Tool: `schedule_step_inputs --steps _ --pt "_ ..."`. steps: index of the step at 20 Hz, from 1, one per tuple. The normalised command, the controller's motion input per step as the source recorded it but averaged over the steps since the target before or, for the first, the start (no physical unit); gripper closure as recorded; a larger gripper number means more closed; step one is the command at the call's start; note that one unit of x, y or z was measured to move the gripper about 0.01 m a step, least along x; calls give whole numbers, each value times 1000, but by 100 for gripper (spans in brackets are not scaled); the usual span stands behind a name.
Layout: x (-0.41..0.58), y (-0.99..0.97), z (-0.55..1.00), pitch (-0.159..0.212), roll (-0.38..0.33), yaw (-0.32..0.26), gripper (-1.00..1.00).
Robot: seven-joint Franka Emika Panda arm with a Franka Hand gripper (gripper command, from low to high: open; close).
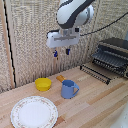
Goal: Position your gripper near the tray handle while precisely lining it up. Firmly yet gently grip the handle, ensuring a strong hold. Slide the tray into the oven in a steady manner until it's entirely inside. Relinquish the handle as it sits within the oven and extract your gripper with care.
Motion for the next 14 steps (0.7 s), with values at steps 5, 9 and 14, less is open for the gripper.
schedule_step_inputs --steps 5,9,14 --pt "18 -295 0 -31 -288 114 -100" --pt "0 -396 0 -31 -297 116 -100" --pt "0 -371 -17 -15 -303 117 -100"
